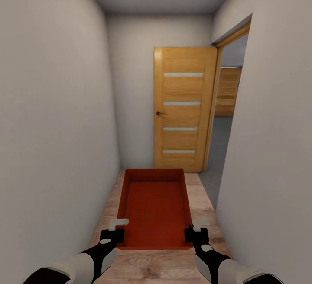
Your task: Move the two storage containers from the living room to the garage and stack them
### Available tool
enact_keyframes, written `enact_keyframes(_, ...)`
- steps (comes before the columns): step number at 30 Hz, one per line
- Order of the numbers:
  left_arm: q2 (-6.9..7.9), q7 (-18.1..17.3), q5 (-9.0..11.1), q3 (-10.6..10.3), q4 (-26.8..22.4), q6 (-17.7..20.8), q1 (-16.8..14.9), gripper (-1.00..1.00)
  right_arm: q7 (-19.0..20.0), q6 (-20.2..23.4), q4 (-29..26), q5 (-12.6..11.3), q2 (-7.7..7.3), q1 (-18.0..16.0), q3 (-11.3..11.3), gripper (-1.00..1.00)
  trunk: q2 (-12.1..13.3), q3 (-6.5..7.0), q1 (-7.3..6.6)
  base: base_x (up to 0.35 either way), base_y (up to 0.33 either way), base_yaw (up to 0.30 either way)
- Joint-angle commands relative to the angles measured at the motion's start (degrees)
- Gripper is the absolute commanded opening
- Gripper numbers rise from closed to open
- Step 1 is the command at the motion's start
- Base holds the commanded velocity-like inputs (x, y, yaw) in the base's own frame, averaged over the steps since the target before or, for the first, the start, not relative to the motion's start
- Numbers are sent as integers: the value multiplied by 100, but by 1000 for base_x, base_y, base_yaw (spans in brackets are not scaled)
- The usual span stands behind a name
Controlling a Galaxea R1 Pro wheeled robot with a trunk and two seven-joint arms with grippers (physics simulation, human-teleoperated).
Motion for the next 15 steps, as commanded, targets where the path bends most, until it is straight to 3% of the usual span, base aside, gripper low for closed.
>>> enact_keyframes(1, 58, 35, -70, 41, -17, -315, -6, -100, 11, -6, 15, -36, -7, -3, -233, -100, -6, -9, 4, 322, 0, 0)
enact_keyframes(15, 58, 35, -70, 41, -17, -315, -6, -100, 11, -6, 15, -36, -7, -3, -232, -100, -6, -9, 4, 322, 0, 0)
